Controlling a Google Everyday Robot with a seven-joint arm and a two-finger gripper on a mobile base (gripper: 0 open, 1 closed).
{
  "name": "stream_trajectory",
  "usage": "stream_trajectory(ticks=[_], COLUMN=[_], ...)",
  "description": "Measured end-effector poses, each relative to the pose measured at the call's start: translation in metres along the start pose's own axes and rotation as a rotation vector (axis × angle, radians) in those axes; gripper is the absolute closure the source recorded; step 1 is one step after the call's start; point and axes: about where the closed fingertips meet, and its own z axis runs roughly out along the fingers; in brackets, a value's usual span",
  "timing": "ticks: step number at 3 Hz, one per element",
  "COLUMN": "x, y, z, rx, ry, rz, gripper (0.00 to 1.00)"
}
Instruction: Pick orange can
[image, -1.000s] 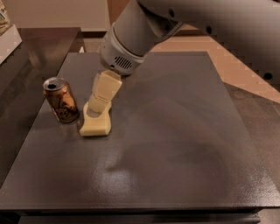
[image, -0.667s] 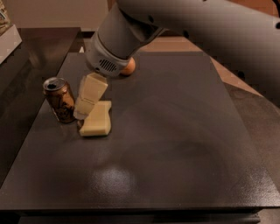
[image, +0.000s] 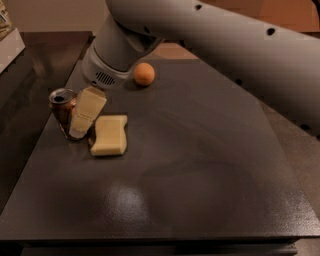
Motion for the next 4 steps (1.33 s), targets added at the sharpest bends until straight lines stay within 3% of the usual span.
stream_trajectory(ticks=[1,2,4], x=[-0.0135,-0.0165,-0.0233], y=[0.001,0.0014,0.0039], z=[0.0232,0.0274,0.0321], rx=[-0.035,-0.043,-0.085], ry=[0.004,0.004,-0.002], rz=[0.003,0.002,0.007], gripper=[0.0,0.0,0.41])
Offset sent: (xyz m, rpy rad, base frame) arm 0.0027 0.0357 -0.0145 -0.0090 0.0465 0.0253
